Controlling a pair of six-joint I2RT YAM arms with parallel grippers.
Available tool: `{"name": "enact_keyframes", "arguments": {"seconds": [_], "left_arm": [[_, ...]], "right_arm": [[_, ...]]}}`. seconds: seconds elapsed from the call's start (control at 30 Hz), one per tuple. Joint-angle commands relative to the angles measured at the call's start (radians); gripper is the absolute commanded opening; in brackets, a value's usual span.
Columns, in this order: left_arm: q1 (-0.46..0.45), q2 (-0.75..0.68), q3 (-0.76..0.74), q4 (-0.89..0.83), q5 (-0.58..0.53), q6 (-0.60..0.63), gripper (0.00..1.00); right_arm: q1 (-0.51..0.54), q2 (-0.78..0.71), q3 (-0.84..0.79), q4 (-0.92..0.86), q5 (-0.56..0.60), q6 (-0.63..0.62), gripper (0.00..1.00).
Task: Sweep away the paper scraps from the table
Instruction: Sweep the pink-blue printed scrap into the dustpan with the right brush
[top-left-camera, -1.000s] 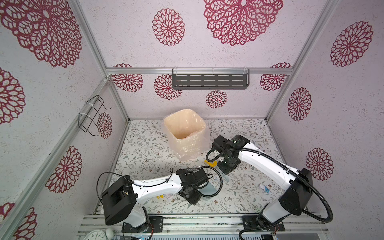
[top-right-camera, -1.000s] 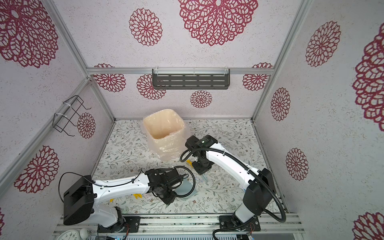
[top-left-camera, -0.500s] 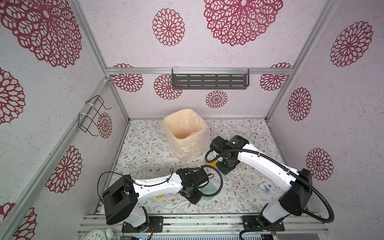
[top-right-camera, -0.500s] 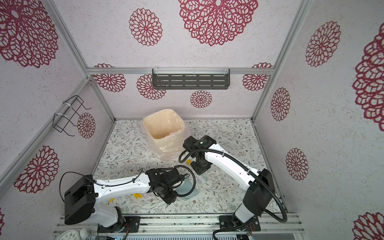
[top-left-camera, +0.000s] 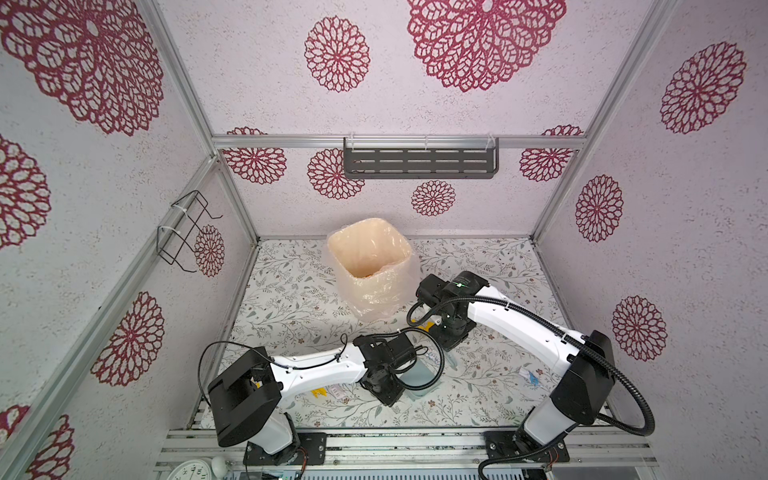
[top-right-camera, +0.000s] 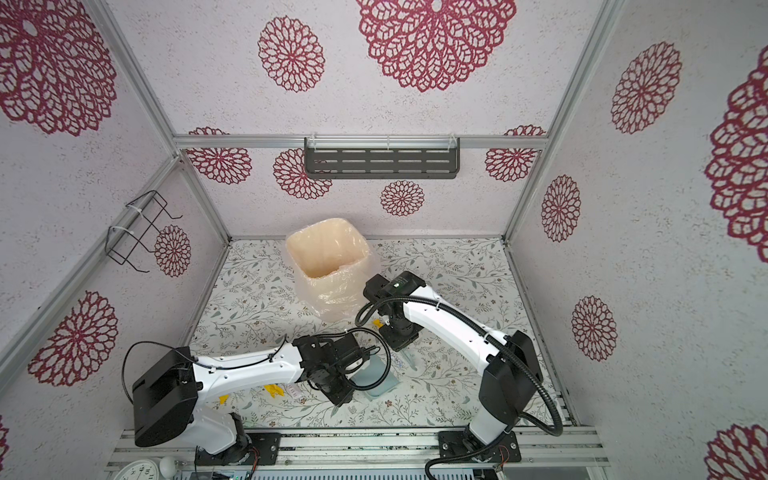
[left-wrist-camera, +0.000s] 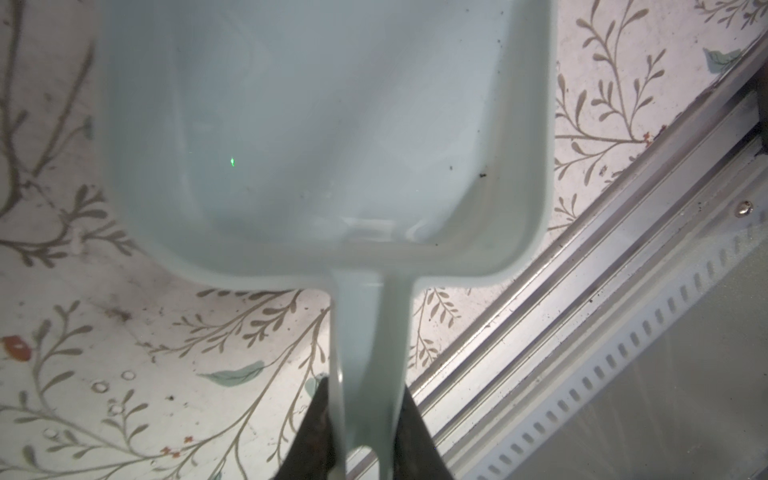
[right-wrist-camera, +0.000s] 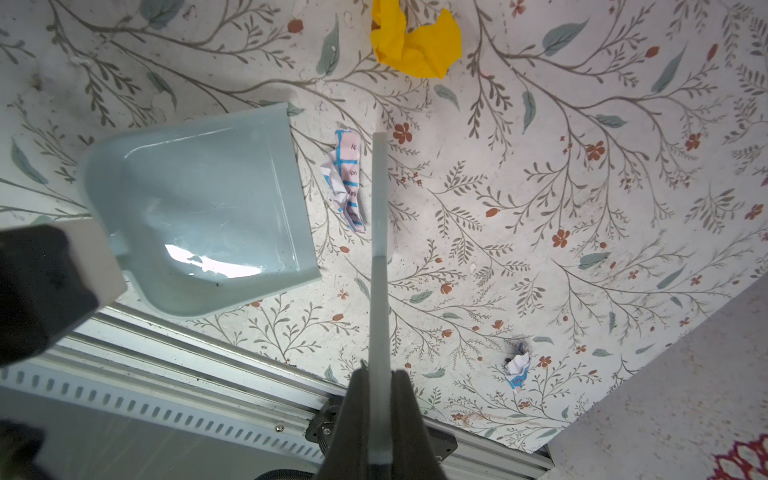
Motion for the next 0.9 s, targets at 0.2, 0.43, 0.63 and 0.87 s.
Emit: {"name": "enact_keyframes", "arguments": {"seconds": [0.2, 0.43, 0.63, 0.87], "left_arm": [[0.022, 0.021, -0.022, 0.028, 0.027, 0.03, 0.0], [0.023, 0.026, -0.022, 0.038, 0.028, 0.027, 0.0], [0.025, 0.021, -0.03, 0.048, 0.02, 0.022, 0.0], [0.024, -0.001, -0.05, 0.08, 0.011, 0.011, 0.0]], "right_arm": [[0.04, -0.032, -0.007, -0.001, -0.117, 0.021, 0.0], [0.116, -0.058, 0.051, 0.009, -0.239, 0.063, 0.0], [0.133, -0.12, 0.047, 0.005, -0.252, 0.106, 0.0], [0.071, -0.208, 0.006, -0.024, -0.139, 0.14, 0.0]]}}
